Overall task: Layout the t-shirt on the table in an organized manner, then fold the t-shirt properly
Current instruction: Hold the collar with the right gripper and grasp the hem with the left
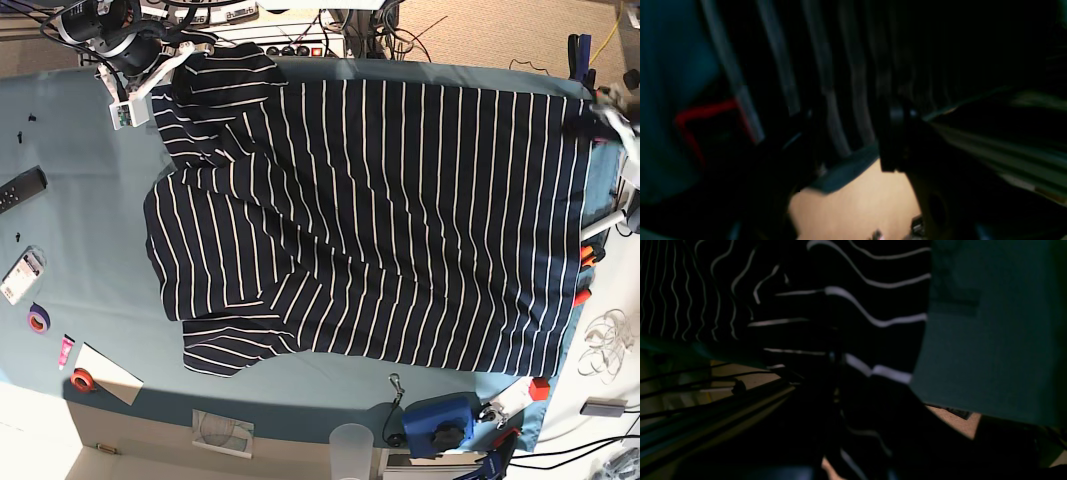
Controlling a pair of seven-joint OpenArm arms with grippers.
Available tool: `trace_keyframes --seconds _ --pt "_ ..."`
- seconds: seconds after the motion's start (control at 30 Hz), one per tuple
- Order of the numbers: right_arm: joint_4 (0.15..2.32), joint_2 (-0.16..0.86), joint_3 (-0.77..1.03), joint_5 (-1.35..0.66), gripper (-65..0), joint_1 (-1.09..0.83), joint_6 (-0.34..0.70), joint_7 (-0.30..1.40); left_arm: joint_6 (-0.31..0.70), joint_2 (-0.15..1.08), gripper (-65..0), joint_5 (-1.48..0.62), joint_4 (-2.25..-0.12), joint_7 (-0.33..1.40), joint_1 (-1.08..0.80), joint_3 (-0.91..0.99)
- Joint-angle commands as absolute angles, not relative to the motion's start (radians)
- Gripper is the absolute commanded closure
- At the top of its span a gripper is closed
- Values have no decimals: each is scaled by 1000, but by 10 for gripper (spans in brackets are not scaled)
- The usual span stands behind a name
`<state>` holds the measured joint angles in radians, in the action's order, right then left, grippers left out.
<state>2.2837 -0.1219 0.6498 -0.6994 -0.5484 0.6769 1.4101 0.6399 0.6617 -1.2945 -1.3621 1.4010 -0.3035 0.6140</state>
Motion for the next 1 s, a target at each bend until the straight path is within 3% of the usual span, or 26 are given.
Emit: trace_keyframes --seconds 0.0,0.57,0.77,0.97 --pt "2300 -116 655 -710 0 -552 685 1396 622 680 -262 -1282 -1376 1392 -299 625" --pt "2300 -116 655 -707 0 -552 685 1396 577 665 -262 -1156 -1399 1350 -281 625" --pt "2300 -116 655 -707 0 -552 685 1396 537 665 -262 -976 -1412 1272 -283 625" --pt "2300 -116 655 -708 0 -552 685 1396 538 653 -262 -996 -1411 1274 -306 624"
